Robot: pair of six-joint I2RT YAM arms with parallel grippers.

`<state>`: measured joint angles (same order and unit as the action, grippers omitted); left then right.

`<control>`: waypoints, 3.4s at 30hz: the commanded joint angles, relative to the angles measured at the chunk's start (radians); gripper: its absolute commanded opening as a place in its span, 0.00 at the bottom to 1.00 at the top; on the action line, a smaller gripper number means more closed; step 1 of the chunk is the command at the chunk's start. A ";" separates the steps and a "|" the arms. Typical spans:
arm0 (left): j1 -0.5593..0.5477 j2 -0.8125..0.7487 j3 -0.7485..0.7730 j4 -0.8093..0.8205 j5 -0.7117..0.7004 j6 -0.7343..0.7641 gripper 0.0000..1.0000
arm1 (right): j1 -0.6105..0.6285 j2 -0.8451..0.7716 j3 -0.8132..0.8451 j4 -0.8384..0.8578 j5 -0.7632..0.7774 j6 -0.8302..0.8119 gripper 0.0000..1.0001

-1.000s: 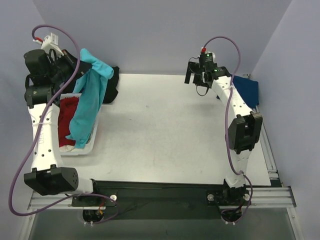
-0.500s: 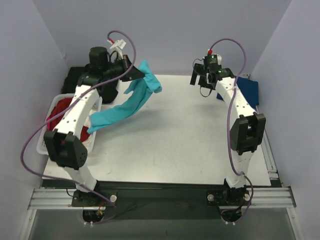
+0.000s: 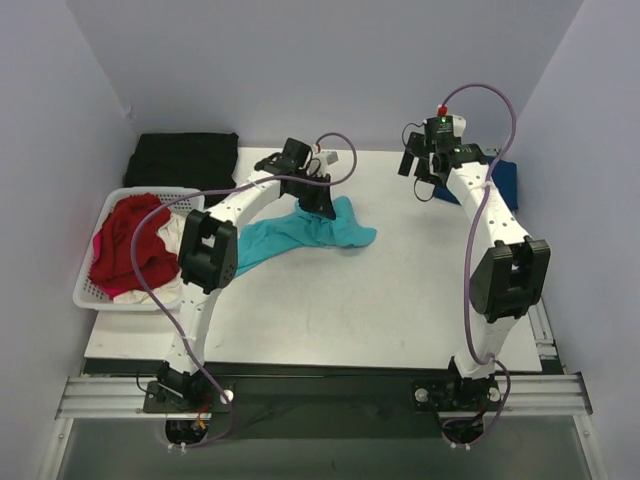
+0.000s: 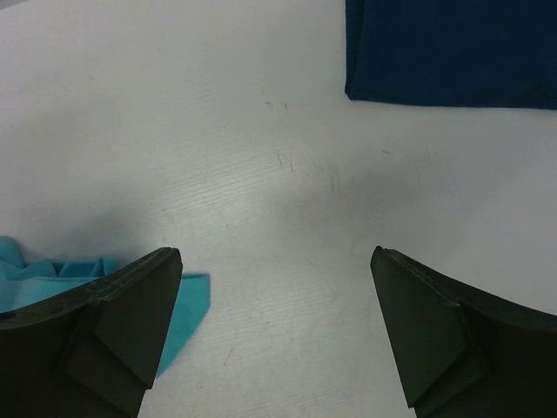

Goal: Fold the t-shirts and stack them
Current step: Move the tshirt to the center of the board, then flatten out the tshirt

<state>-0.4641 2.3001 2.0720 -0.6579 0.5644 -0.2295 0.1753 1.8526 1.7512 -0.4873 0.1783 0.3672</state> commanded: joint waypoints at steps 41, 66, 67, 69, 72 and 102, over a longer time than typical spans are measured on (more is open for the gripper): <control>0.027 -0.320 -0.286 -0.042 -0.584 -0.085 0.98 | 0.099 -0.112 -0.079 -0.128 -0.070 -0.020 1.00; 0.191 -0.133 -0.306 -0.045 -0.565 -0.070 0.76 | 0.328 0.273 0.102 -0.237 -0.037 0.004 0.78; 0.194 -0.130 -0.305 -0.046 -0.548 -0.074 0.72 | 0.325 0.273 0.102 -0.240 -0.028 0.010 0.78; 0.199 -0.136 -0.317 -0.039 -0.518 -0.079 0.66 | 0.320 0.261 0.087 -0.243 0.001 0.018 0.78; 0.200 -0.154 -0.323 -0.034 -0.518 -0.079 0.58 | 0.302 0.246 0.056 -0.244 0.030 0.041 0.75; 0.202 -0.274 -0.386 -0.045 -0.597 -0.070 0.67 | 0.236 0.241 -0.028 -0.246 0.021 0.122 0.70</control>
<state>-0.2710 2.0930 1.6978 -0.7223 0.0101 -0.3023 0.4183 2.1342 1.7378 -0.6849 0.1860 0.4717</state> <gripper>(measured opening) 0.655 0.704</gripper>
